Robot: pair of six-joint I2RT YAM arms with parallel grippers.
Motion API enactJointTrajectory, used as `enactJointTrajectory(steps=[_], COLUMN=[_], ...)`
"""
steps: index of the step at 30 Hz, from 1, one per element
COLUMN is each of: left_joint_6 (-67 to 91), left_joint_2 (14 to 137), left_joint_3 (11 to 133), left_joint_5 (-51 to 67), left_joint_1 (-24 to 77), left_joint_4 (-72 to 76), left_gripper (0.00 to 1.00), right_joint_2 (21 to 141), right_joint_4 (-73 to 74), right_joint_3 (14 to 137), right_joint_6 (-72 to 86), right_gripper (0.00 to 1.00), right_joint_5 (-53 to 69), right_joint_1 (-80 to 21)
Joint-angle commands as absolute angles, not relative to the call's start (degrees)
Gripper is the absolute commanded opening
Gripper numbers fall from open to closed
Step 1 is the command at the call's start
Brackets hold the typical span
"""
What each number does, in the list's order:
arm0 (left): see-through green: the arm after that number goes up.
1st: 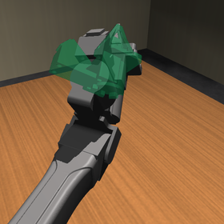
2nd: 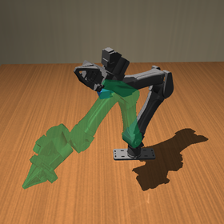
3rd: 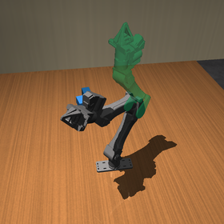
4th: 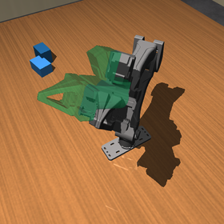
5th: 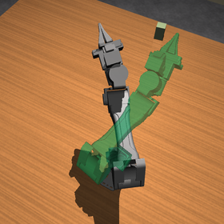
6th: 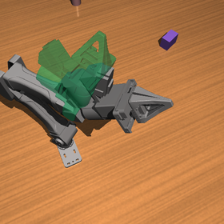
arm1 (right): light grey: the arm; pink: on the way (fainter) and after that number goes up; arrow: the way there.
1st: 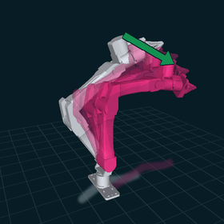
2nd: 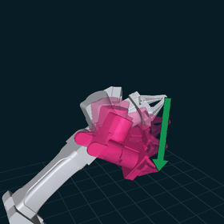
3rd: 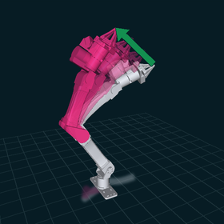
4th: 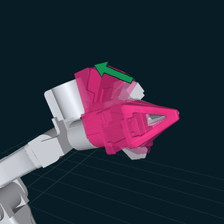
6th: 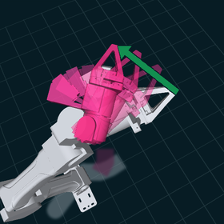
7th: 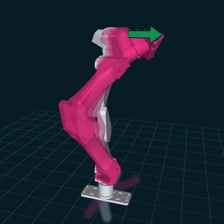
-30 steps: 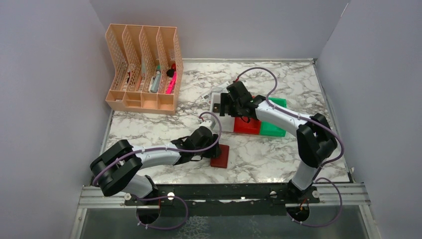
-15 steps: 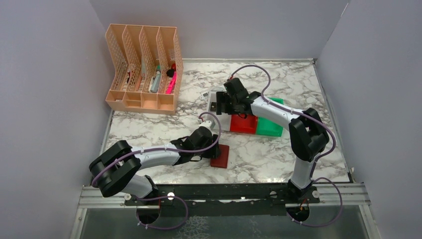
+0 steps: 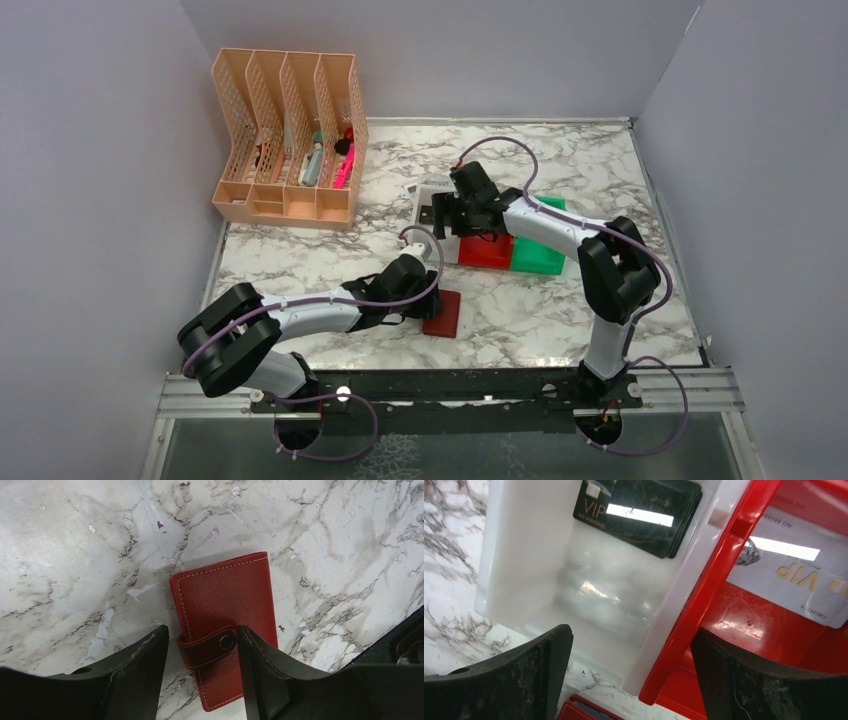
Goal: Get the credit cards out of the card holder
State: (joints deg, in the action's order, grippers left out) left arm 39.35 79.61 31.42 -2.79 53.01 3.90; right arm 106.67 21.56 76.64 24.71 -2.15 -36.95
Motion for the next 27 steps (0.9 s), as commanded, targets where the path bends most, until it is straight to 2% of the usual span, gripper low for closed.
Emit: enactJointTrajectory(steps=[1, 4, 10, 13, 16, 22, 27], left_joint_6=[38.68, 38.42, 36.39, 34.61, 34.02, 33.40, 32.46], left_joint_2=[78.47, 78.20, 77.32, 77.58, 77.33, 78.42, 80.65], left_joint_3=[31.43, 31.62, 32.68, 34.82, 36.32, 40.00, 43.11], left_joint_5=[-2.39, -2.07, -1.74, -2.49, -4.34, -6.27, -8.91], left_joint_1=[53.35, 53.35, 53.35, 53.42, 54.05, 56.20, 58.27], left_joint_4=[2.28, 2.03, 0.27, -3.22, -5.97, -9.41, -12.88], left_gripper=[0.57, 0.57, 0.57, 0.58, 0.59, 0.59, 0.54], right_joint_2=[104.69, 103.75, 96.51, 91.05, 84.51, 73.44, 66.87], right_joint_4=[19.52, 20.99, 23.22, 24.13, 21.16, 13.76, 7.00], right_joint_3=[74.68, 74.91, 73.32, 69.13, 61.37, 45.21, 34.98], right_joint_6=[22.05, 22.12, 23.40, 27.66, 31.09, 39.57, 47.35], right_gripper=[0.89, 0.88, 0.93, 0.94, 0.94, 0.84, 0.74], right_joint_5=[2.04, -0.59, -5.84, -7.95, -4.35, 6.27, 11.07], right_joint_1=[-37.09, -37.08, -37.09, -37.09, -37.09, -37.07, -37.09])
